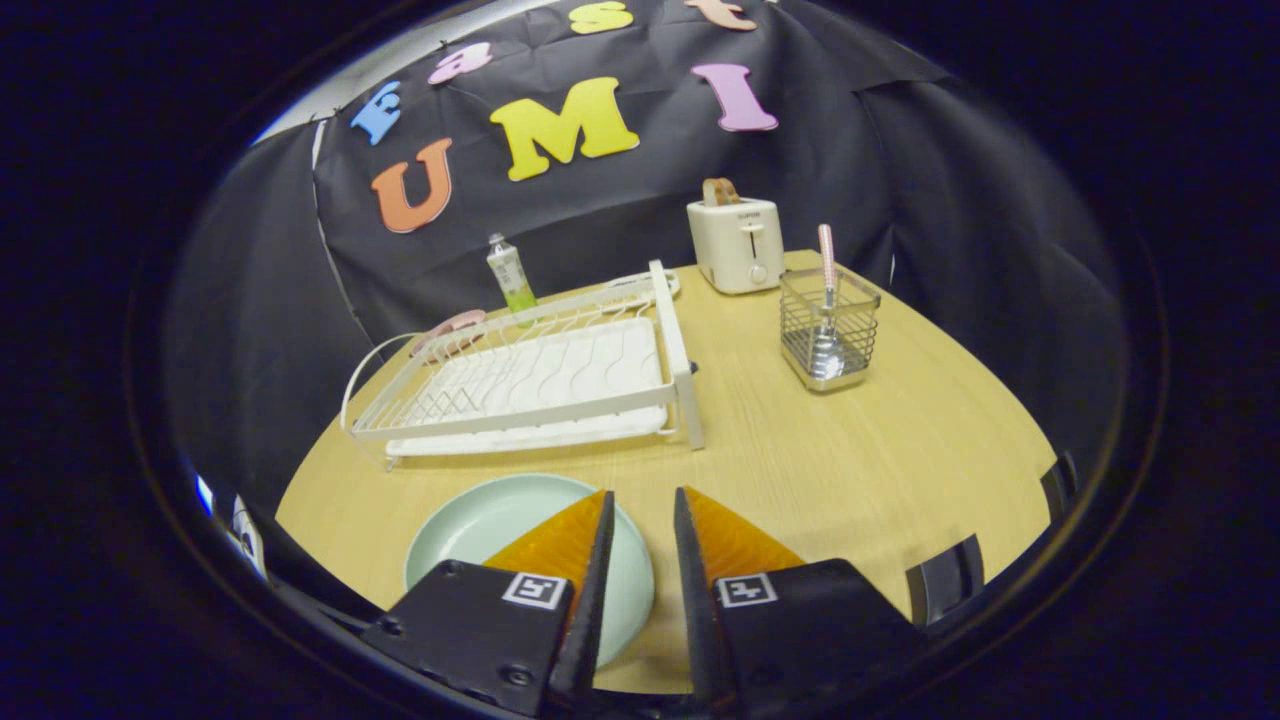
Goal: Take the plate from the dish rack, then take the spoon from the basket and place it into the plate.
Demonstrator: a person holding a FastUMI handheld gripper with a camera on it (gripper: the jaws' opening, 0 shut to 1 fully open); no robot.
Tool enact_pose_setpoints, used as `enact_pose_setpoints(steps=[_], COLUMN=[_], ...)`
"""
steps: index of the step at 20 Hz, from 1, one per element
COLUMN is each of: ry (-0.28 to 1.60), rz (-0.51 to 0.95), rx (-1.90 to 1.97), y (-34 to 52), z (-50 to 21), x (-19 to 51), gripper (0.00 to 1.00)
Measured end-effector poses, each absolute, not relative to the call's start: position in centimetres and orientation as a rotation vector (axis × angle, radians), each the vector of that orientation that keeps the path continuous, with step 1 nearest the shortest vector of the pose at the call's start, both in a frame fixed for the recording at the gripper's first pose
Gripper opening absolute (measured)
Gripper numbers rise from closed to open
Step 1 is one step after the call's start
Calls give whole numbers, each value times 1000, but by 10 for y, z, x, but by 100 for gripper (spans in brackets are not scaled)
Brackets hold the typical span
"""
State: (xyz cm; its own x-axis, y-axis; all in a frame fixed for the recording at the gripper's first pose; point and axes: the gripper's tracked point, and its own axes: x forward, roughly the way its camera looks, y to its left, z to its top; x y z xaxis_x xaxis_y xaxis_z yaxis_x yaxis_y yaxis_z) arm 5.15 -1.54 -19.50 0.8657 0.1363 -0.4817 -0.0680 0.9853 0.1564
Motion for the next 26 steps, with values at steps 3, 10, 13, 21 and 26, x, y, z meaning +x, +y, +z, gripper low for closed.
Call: enact_pose_setpoints(steps=[3,10,13,21,26], ry=[397,304,287,200,217], rz=[18,-82,-126,-76,-47], rx=[113,91,87,80,55], y=[-45,-106,-136,-185,-198], z=[-178,-154,-146,-106,-97], x=[62,97,125,215,266], gripper=[65,98,99,99,96])
